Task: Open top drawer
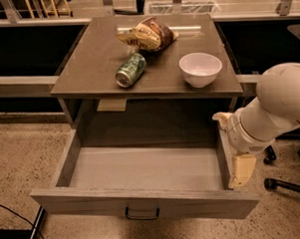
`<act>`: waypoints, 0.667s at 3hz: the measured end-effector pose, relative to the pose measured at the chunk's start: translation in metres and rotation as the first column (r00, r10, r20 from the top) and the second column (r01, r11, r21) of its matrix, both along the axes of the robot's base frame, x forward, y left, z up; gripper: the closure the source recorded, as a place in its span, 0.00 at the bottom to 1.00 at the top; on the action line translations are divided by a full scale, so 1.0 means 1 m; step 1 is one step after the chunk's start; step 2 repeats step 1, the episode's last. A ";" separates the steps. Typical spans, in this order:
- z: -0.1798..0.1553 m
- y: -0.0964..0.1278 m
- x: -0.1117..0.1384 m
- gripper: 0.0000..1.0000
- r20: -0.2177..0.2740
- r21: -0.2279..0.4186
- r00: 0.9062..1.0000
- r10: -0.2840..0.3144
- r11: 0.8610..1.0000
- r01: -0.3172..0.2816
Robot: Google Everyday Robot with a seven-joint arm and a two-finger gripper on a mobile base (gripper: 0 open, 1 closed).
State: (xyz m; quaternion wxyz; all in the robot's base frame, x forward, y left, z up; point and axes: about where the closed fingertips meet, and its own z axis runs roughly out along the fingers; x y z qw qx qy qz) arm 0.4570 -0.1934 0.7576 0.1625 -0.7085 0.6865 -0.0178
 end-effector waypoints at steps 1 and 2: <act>0.000 0.000 0.000 0.00 0.000 0.000 1.000 0.000 1.000 0.000; 0.000 0.000 0.000 0.00 0.000 0.000 1.000 0.000 1.000 0.000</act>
Offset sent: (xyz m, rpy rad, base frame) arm 0.0000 0.0000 0.0000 0.0000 0.0000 0.0000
